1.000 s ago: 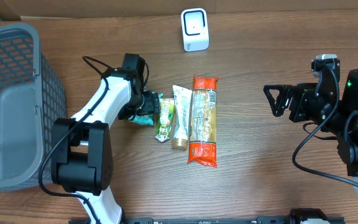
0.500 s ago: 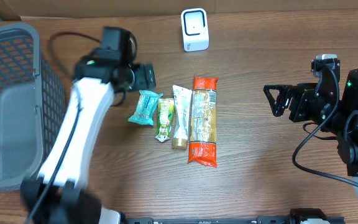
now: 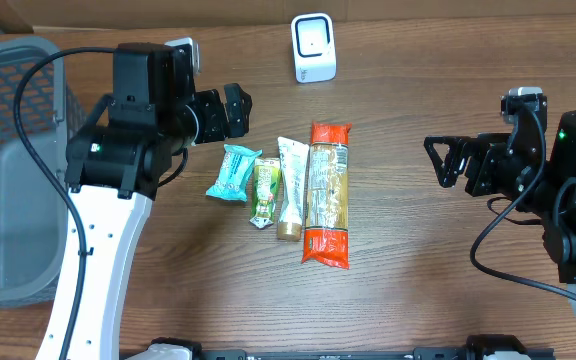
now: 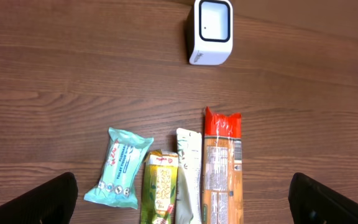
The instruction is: Scan the item barcode
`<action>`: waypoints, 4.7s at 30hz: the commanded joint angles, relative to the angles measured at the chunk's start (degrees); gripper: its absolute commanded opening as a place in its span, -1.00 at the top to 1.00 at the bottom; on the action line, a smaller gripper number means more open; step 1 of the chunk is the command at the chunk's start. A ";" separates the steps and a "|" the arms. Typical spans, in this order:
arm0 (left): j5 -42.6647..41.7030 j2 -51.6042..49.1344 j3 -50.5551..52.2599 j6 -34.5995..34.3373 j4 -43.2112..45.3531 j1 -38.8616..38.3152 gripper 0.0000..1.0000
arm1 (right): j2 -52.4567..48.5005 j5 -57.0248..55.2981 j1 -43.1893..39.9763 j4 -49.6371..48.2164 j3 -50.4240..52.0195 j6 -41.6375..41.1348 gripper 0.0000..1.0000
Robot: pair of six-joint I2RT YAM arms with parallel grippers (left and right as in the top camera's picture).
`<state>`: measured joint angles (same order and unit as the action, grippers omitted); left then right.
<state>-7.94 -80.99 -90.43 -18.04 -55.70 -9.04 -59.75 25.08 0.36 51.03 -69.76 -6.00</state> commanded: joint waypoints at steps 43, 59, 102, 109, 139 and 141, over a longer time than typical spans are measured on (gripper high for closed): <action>23.85 26.99 10.40 -1.31 -7.34 -13.05 -0.99 | -6.82 0.11 -0.31 0.09 -1.73 -0.17 -1.00; 28.09 43.60 38.05 -5.11 -1.05 -17.25 -0.99 | -13.03 0.52 -0.31 0.61 -1.73 -0.17 -1.00; 27.82 42.86 38.32 -5.14 -1.46 -17.25 -0.99 | -14.29 0.92 -0.31 0.09 -1.40 0.02 -1.00; 27.82 42.86 38.32 -5.11 -1.44 -17.25 -0.99 | -18.78 1.33 -0.31 -0.50 -0.74 -0.02 -1.00; 27.82 42.86 38.32 -5.14 -1.44 -17.25 -1.00 | -44.17 3.80 17.70 -10.51 -0.74 -11.10 -0.86; 27.82 42.86 38.32 -5.14 -1.44 -17.25 -0.99 | -44.17 1.62 19.34 -11.02 -0.74 -14.23 -0.73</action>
<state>18.92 -38.04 -52.73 -22.37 -57.36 -25.91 -104.01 29.19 17.63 40.91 -69.76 -15.05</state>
